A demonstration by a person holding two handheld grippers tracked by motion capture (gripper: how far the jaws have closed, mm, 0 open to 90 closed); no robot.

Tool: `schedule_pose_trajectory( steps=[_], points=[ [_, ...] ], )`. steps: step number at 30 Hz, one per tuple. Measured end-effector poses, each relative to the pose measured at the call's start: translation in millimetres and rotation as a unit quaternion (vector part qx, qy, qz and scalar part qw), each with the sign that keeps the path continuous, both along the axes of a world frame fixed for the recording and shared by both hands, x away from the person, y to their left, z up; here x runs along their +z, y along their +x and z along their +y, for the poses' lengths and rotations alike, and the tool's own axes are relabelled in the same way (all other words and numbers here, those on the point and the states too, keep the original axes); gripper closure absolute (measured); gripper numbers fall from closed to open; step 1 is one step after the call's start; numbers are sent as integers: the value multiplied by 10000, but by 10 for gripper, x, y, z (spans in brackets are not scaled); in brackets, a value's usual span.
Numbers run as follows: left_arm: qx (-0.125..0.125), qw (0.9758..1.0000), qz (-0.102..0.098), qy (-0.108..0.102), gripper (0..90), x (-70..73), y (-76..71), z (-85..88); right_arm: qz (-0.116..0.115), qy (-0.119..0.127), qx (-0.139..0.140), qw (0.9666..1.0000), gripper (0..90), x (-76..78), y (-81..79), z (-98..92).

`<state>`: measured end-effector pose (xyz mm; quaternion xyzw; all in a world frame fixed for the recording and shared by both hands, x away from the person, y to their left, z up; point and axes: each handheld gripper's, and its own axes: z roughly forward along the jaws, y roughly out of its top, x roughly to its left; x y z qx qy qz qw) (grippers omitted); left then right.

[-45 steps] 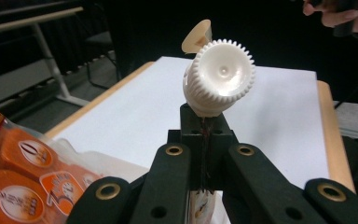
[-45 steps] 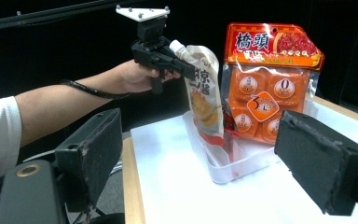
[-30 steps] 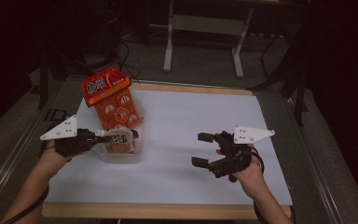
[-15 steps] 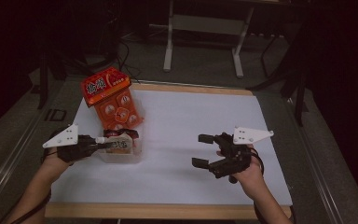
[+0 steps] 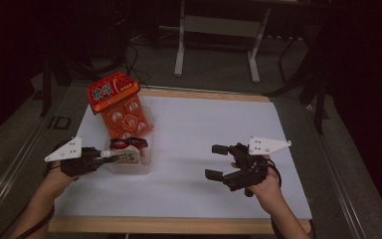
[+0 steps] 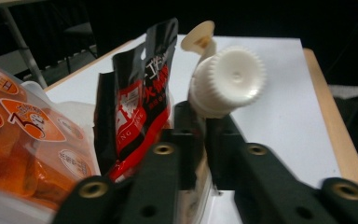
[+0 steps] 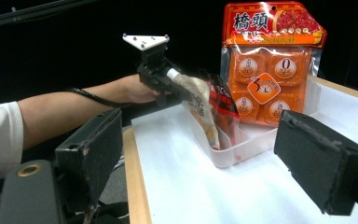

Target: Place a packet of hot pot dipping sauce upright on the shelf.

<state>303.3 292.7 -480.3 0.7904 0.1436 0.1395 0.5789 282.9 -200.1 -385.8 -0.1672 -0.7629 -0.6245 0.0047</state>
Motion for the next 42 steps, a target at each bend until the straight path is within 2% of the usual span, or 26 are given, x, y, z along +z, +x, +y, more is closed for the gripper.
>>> schedule_pose_trajectory(
  steps=[2, 3, 4, 5, 7, 8, 10, 11, 14, 17, 20, 24, 28, 35, 39, 41, 42],
  points=[
    [56, 10000, -14, -37, 742, -6, -7, 10, -11, -20, -7, 10000, 154, -2, 0, 0],
    [105, 9999, 25, -57, 661, -4, -7, 14, -2, -12, 0, 10000, 154, -2, -1, 0],
    [172, 9998, 74, -86, 620, 3, -10, 18, 6, -10, 4, 10000, 153, -2, -1, 0],
    [233, 9997, 8, -85, 589, 11, -15, 24, -1, -17, -3, 10000, 154, -1, -3, 1],
    [407, 9991, 68, -120, 449, 39, -21, 30, 11, -14, 4, 10000, 154, 0, -4, 3],
    [400, 9990, 69, -196, 433, 53, -26, 38, 13, -15, 2, 10000, 154, 0, -3, 3],
    [479, 9980, 291, -305, 322, 92, -27, 38, 8, -14, 5, 10000, 154, -3, 0, 7],
    [526, 9975, 380, -286, 255, 113, -30, 30, 23, -6, 14, 10000, 154, -3, 1, 8],
    [625, 9974, 267, -219, 147, 170, -58, 11, 43, -25, 18, 10000, 154, 1, -2, 14],
    [669, 9973, 200, -213, 102, 233, -81, 11, 45, -18, 23, 10000, 154, 2, 0, 17],
    [779, 9964, 218, -253, 28, 316, -100, -4, 51, -38, 19, 10000, 154, 2, -1, 18],
    [900, 9951, 165, -361, 23, 442, -123, -38, 48, -42, 9, 10000, 154, -1, 3, 14],
    [875, 9949, 72, -499, 18, 557, -157, -123, 31, -36, 4, 10000, 154, 4, -3, 12],
    [789, 9956, -21, -500, 19, 727, -215, -334, 9, -58, -18, 10000, 154, 8, -3, 0],
    [638, 9965, -48, -530, 19, 783, -243, -455, 0, -75, -37, 10000, 154, 5, -8, -14],
    [644, 9966, -42, -513, 19, 794, -252, -490, -5, -73, -45, 10000, 154, 3, -7, -21],
    [614, 9970, -48, -477, 19, 815, -275, -591, -13, -75, -55, 10000, 154, 1, -8, -27]
  ],
)
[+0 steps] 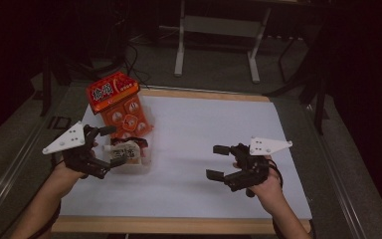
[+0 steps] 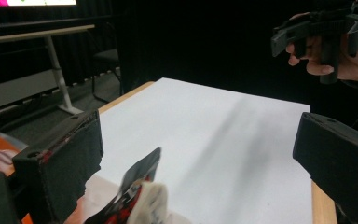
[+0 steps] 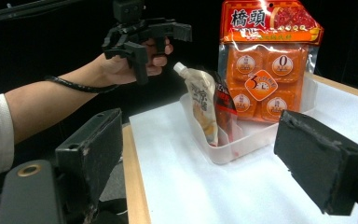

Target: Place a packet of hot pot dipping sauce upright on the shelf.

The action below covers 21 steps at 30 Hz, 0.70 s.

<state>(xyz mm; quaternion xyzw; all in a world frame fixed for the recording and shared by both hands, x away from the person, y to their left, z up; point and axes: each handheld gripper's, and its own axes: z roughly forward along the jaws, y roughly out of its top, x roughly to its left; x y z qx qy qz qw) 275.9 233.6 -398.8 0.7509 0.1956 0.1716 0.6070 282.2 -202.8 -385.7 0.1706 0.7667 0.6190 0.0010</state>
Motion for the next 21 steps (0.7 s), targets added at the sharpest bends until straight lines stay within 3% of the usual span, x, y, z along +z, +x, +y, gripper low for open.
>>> schedule_pose_trajectory(
  steps=[9, 11, 21],
  points=[
    [-145, 9999, 28, -49, 19, 26, -89, -334, -93, -106, -151, 9998, 154, -35, -18, -56],
    [-259, 9996, -44, -96, 19, 28, -113, -403, -89, -104, -175, 9998, 154, -47, -20, -65],
    [-542, 9985, -18, -43, 19, -3, -171, -721, -136, -261, -341, 9990, 152, -119, -32, -115]
  ],
)
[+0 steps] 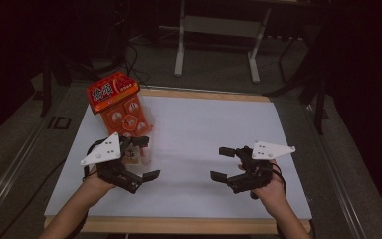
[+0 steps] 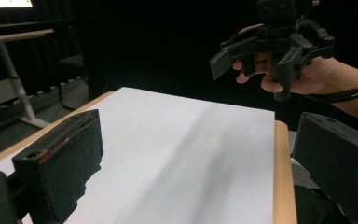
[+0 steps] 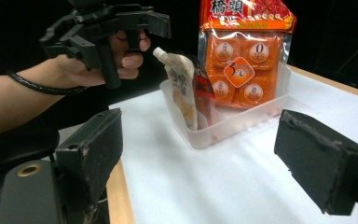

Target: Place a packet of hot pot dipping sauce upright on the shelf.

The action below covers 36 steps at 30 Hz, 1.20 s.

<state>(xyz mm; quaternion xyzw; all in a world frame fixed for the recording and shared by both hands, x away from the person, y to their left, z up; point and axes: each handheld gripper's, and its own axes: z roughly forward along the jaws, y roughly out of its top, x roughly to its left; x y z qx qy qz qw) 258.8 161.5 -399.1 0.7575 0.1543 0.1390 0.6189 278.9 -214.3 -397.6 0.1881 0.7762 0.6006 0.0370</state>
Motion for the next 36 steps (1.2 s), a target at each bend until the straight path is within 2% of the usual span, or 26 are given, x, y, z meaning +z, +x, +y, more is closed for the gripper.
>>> schedule_pose_trajectory(
  steps=[2, 6, 9, 16, 19, 32, 36],
  points=[
    [-91, 10000, 1, 19, 19, -19, -15, -43, -1, -28, -24, 10000, 153, -12, -3, -18],
    [-92, 9999, 37, 108, 19, -72, -54, -132, 17, -30, -109, 9999, 152, -62, -9, -56],
    [-163, 9997, 40, 157, 19, -113, -88, -186, 44, -161, -180, 9997, 151, -142, -21, -78],
    [-269, 9995, 71, 167, 19, -212, -150, -276, 113, -224, -259, 9993, 151, -291, -34, -116],
    [-296, 9991, 95, 279, 19, -258, -177, -306, 109, -253, -315, 9991, 151, -326, -41, -136],
    [-296, 9990, 129, 312, 19, -435, -293, -306, 131, -416, -652, 9969, 152, -460, -107, -345],
    [-258, 9988, 114, 388, 20, -510, -323, -291, 158, -457, -733, 9961, 152, -513, -120, -403]
  ],
)
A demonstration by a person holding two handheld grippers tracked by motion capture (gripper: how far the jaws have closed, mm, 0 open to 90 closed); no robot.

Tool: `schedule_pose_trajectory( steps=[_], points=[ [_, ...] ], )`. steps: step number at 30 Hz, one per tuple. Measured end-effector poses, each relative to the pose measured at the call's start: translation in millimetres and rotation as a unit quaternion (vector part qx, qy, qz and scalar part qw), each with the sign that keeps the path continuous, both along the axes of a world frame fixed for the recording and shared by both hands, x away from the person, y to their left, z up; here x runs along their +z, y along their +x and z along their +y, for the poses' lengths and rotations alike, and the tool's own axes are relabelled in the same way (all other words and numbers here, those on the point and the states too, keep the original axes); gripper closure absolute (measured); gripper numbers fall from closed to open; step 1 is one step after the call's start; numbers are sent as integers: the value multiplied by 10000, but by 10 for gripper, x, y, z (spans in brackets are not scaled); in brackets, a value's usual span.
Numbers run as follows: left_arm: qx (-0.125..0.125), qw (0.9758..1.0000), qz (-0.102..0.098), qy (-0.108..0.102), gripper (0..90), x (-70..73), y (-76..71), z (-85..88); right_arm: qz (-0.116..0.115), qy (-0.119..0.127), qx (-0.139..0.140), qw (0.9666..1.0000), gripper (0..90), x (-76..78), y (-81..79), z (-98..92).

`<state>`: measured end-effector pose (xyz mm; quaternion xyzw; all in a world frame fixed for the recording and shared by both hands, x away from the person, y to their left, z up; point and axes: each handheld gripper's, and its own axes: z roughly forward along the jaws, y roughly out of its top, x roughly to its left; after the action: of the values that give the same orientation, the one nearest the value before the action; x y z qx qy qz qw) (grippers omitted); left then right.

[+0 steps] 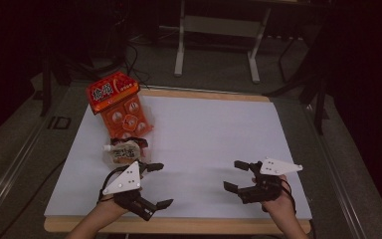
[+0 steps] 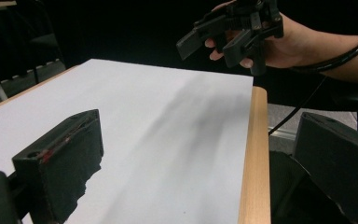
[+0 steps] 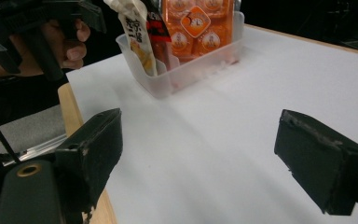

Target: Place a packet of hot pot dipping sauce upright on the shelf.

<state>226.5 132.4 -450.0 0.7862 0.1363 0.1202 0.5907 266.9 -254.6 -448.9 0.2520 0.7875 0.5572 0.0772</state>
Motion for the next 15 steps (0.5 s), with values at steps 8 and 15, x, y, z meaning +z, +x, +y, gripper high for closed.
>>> schedule_pose_trajectory(
  steps=[8, 15],
  points=[
    [27, 9999, 22, 110, 20, -82, -31, 54, -26, -85, -135, 9999, 152, -45, -25, -68],
    [193, 9995, 121, 201, 20, -203, -57, 165, -25, -209, -255, 9995, 152, -109, -45, -123]
  ],
)
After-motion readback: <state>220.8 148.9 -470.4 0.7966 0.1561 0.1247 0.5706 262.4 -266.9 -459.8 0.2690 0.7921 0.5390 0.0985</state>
